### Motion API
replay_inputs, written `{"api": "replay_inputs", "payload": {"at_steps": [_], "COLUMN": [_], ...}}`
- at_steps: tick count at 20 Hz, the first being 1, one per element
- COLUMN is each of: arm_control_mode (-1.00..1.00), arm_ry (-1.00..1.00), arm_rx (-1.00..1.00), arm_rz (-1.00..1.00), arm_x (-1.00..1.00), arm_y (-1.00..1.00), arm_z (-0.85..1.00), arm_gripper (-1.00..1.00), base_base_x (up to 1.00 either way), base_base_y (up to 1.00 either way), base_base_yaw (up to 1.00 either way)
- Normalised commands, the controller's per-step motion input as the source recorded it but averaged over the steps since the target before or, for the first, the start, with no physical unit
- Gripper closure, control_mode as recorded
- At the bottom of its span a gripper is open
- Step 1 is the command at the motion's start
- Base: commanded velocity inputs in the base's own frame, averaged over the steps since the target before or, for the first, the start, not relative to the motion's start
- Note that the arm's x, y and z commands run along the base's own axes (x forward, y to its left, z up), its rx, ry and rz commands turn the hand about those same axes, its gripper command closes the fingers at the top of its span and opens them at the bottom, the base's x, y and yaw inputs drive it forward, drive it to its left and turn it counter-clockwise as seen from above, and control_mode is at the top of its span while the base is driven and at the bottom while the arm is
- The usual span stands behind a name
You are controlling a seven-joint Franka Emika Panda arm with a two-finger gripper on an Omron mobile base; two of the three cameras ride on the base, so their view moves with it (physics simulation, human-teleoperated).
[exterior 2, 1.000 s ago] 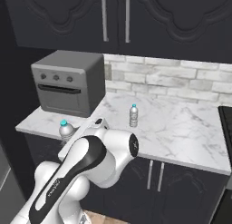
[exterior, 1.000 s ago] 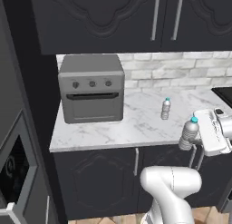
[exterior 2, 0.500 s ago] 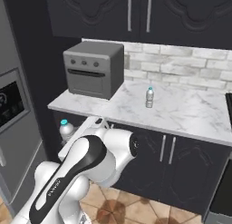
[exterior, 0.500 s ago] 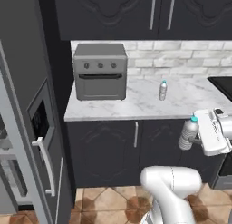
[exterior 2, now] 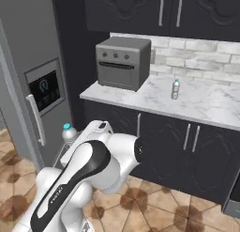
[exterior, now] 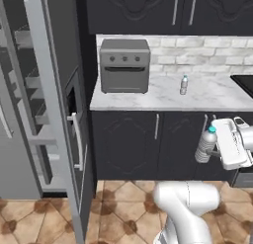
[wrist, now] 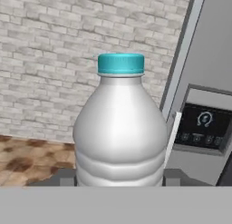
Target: Take the bottled waters from the counter and place them in the freezer to freeze. Close the freezer door after placing the bottles.
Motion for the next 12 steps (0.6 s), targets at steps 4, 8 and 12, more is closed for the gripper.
{"api": "replay_inputs", "payload": {"at_steps": [4,8,12], "arm_control_mode": [1.00,1.00,1.00], "arm_ry": [0.00,0.00,0.00], "arm_rx": [0.00,0.00,0.00], "arm_rz": [0.00,0.00,0.00], "arm_x": [0.00,0.00,0.00], "arm_y": [0.00,0.00,0.00], "arm_z": [0.00,0.00,0.00], "arm_gripper": [1.00,1.00,1.00], "base_base_x": [-0.50,-0.39,-0.13], "base_base_y": [0.71,0.89,0.90], "base_base_yaw": [0.14,0.11,0.00]}}
